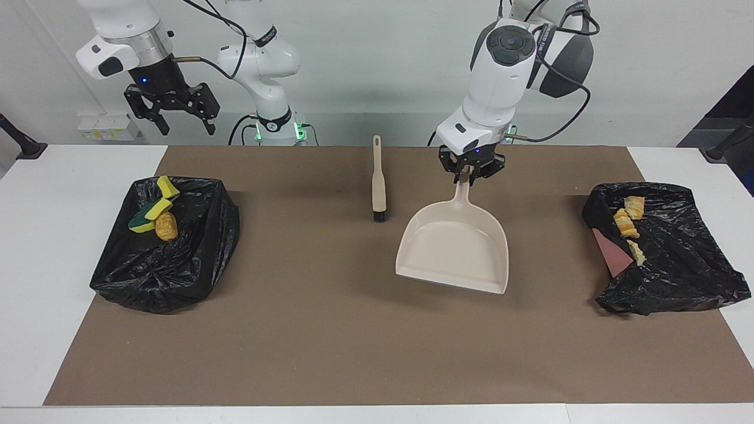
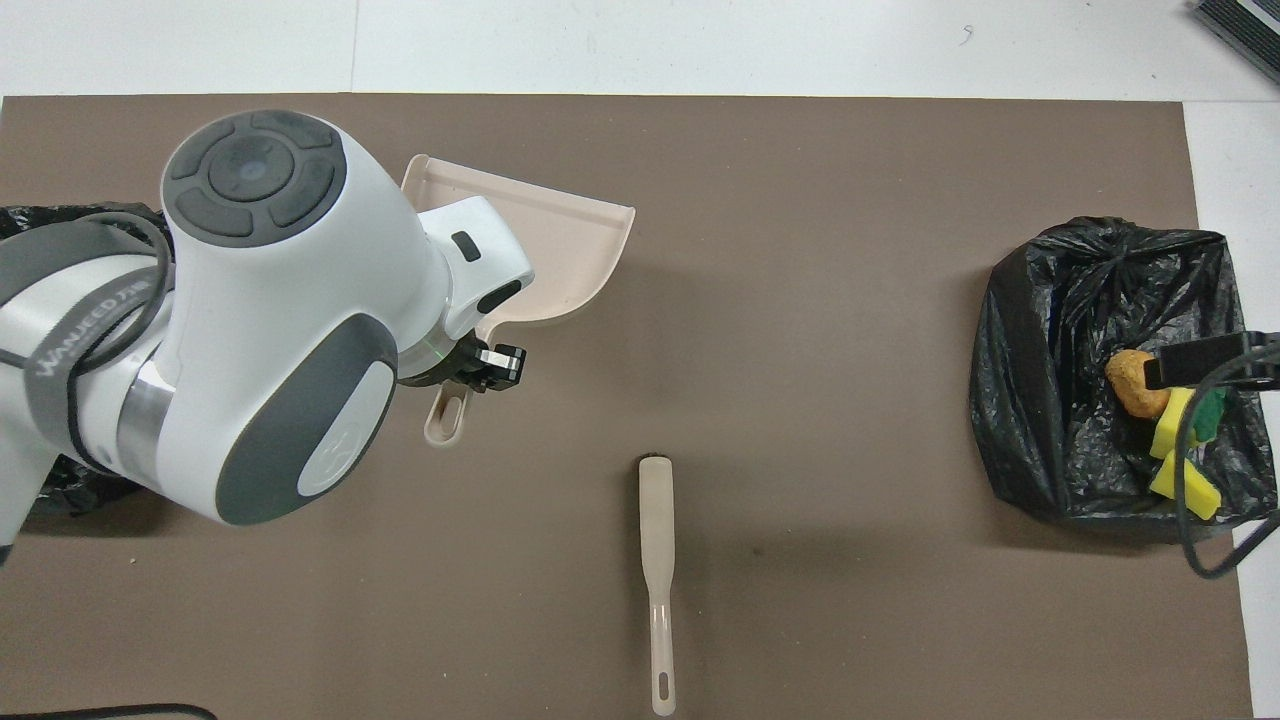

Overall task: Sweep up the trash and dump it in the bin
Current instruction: 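Bring the empty dustpan back to the table center with the left gripper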

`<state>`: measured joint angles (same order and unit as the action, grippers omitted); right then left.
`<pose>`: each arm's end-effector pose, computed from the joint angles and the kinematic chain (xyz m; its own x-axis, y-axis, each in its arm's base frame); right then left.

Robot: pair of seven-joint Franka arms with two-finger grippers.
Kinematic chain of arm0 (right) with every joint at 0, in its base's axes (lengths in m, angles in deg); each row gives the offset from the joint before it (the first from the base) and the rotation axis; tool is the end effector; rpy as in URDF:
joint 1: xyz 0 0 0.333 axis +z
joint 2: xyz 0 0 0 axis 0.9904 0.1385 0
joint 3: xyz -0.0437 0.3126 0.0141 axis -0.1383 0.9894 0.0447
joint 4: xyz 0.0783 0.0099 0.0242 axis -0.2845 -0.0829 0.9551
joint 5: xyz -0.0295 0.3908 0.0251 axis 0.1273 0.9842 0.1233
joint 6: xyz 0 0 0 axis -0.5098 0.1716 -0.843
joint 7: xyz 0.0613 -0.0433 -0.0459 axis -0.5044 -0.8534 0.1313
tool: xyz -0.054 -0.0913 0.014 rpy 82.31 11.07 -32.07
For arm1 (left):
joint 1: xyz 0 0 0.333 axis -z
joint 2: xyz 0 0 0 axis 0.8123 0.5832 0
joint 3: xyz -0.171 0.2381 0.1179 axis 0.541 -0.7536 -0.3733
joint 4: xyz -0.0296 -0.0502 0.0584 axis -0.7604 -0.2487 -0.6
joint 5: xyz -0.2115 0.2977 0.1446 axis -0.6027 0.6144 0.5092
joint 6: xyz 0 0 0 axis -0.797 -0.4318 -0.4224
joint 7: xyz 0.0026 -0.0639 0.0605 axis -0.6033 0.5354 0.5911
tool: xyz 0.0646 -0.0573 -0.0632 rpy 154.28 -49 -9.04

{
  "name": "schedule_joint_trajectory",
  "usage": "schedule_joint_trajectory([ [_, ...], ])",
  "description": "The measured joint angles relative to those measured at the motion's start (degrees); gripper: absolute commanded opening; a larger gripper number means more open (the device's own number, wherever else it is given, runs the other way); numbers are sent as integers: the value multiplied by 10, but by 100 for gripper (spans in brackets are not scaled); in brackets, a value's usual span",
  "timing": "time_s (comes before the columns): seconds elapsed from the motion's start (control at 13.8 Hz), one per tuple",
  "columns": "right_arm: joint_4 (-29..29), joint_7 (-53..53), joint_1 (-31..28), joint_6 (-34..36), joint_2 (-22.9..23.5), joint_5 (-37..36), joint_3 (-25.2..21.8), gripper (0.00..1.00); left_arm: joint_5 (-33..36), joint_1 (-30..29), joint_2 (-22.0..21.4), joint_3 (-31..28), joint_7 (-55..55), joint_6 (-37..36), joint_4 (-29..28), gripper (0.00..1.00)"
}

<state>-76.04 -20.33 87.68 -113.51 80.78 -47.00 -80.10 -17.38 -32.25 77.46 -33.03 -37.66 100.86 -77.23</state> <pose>0.5108 -0.0166 0.6639 0.9995 -0.0294 0.0133 -0.0291 -0.9993 -0.0248 0.5278 -0.2956 0.5454 0.9647 -0.2500 -0.0825 -0.2469 -0.9680 0.0458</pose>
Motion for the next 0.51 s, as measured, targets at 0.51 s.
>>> schedule_joint_trajectory([
  [0.51, 0, 0, 0, 0, 0, 0, 0, 100, -17, 55, 88, 2, 104, 135, -7, 0],
])
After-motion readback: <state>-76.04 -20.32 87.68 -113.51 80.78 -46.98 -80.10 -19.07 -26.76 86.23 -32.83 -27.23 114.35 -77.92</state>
